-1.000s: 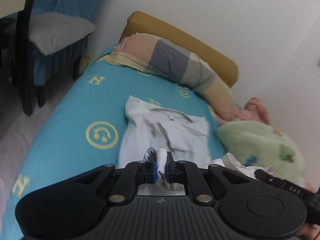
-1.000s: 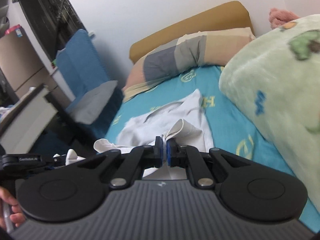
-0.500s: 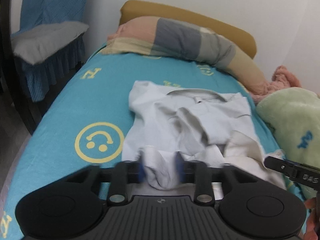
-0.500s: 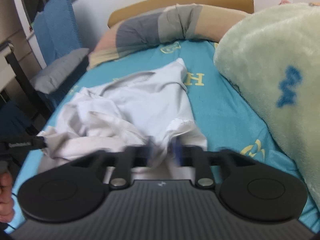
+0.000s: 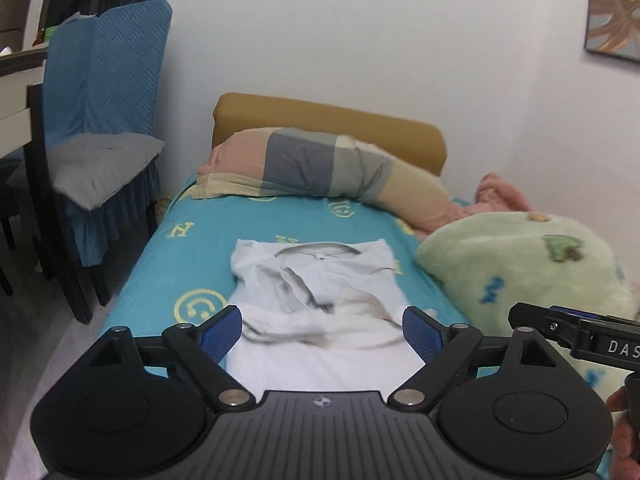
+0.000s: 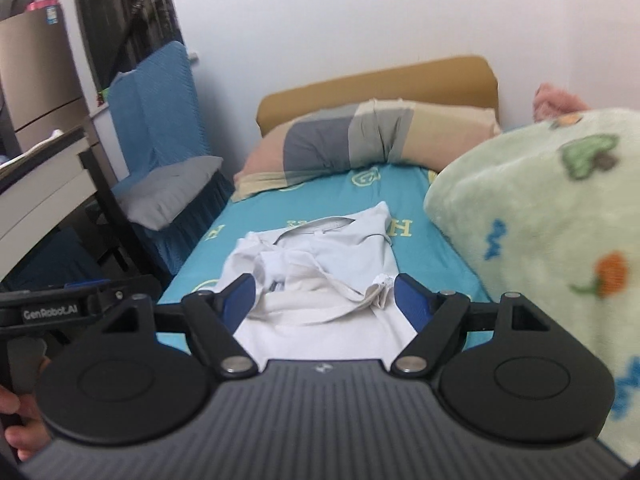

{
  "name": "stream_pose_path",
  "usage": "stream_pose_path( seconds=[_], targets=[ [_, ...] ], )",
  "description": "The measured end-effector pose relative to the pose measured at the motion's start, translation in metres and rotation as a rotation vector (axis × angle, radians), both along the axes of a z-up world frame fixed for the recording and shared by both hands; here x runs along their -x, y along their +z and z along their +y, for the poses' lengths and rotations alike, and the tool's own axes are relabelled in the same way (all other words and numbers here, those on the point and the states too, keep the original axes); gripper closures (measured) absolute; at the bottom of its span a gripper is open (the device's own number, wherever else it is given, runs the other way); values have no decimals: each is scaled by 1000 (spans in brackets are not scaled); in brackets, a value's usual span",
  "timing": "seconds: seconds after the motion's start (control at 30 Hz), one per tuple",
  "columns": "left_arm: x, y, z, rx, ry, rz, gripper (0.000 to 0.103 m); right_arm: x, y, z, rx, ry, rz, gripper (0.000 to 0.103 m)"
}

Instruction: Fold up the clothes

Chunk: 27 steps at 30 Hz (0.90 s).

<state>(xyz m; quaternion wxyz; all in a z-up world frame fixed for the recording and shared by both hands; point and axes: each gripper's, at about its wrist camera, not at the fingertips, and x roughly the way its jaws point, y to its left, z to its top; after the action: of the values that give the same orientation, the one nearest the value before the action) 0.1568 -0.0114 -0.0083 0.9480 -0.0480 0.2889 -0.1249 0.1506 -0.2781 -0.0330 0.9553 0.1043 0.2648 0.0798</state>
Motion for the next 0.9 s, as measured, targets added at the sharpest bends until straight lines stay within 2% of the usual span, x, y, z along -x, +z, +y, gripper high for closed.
stream_pose_path(
  seconds=[0.17,0.27,0.37,0.47,0.57,0.8,0.9],
  targets=[
    [68,6,-10,-46,-43,-79,13,58,17,-5,40,-5,-55,25],
    [98,-2,-12,-23,-81,-86,13,88,14,-11,31,-39,-65,25],
    [116,-12,-11,-4,-69,-83,13,109,3,-18,-23,-47,-93,25],
    [125,-24,-9,4,-45,-59,12,118,-8,-19,-27,-40,-83,25],
    [127,-31,-12,-26,-32,-50,12,121,-13,-19,-25,-28,-73,25],
    [109,-46,-17,-39,1,-32,11,120,-15,-23,-66,-36,-86,25],
    [101,-54,-17,-42,10,9,11,118,-17,-23,-73,-43,-87,25]
  ],
)
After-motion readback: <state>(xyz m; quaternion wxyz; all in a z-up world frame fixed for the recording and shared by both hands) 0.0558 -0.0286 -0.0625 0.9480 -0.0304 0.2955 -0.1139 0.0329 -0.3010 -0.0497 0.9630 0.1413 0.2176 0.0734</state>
